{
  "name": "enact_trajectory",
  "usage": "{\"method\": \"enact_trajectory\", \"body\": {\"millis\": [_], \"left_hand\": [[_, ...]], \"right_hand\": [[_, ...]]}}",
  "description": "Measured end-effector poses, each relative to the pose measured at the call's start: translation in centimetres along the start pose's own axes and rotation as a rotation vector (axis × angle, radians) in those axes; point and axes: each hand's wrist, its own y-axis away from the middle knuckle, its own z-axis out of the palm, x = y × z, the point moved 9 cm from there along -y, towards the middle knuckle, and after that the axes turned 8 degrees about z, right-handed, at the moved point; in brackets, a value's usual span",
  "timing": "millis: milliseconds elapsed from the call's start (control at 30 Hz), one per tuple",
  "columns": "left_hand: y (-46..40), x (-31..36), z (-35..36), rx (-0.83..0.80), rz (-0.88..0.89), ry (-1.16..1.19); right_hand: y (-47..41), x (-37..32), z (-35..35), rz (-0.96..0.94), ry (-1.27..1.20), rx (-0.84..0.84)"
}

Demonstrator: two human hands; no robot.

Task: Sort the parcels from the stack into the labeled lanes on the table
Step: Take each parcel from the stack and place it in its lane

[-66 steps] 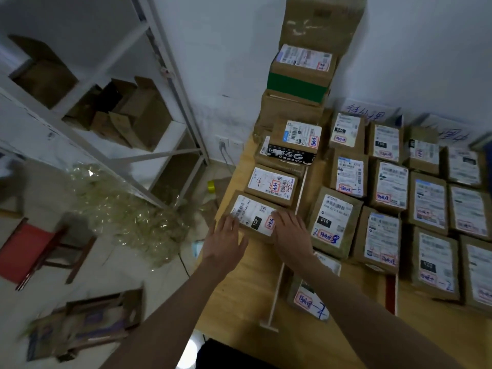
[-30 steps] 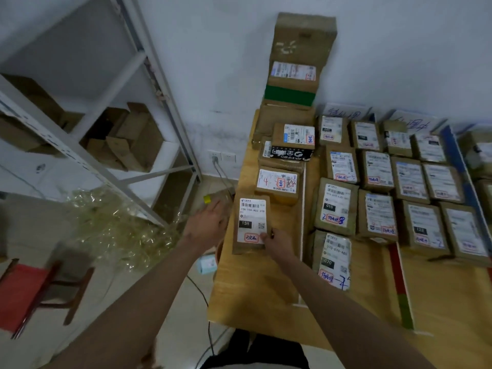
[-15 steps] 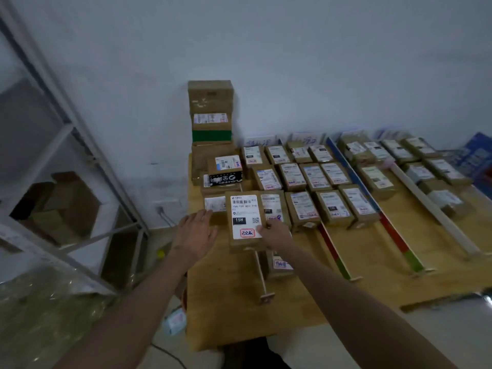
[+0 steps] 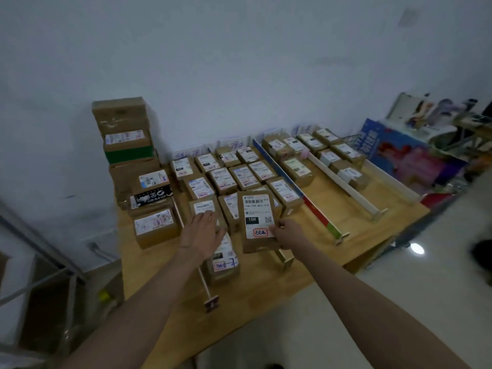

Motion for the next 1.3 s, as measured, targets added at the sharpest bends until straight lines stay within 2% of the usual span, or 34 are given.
{"method": "enact_trajectory", "body": {"millis": [433, 633, 933, 1300], "left_hand": [[-12.9, 21.2, 0.7, 0.008, 0.126, 0.019], [-16.6, 27.1, 1.7, 0.013, 0.102, 0.049], [-25.0, 29.6, 3.5, -0.001, 0.101, 0.051], [-38.5, 26.8, 8.3, -0.017, -0.009, 0.186]], "right_hand": [[-7.2, 12.6, -19.9, 0.123, -0.025, 0.121], [-10.4, 16.2, -26.1, 0.138, -0.033, 0.127], [-18.8, 18.0, -29.3, 0.132, -0.074, 0.091], [-35.3, 13.3, -30.7, 0.121, 0.059, 0.011]]}}
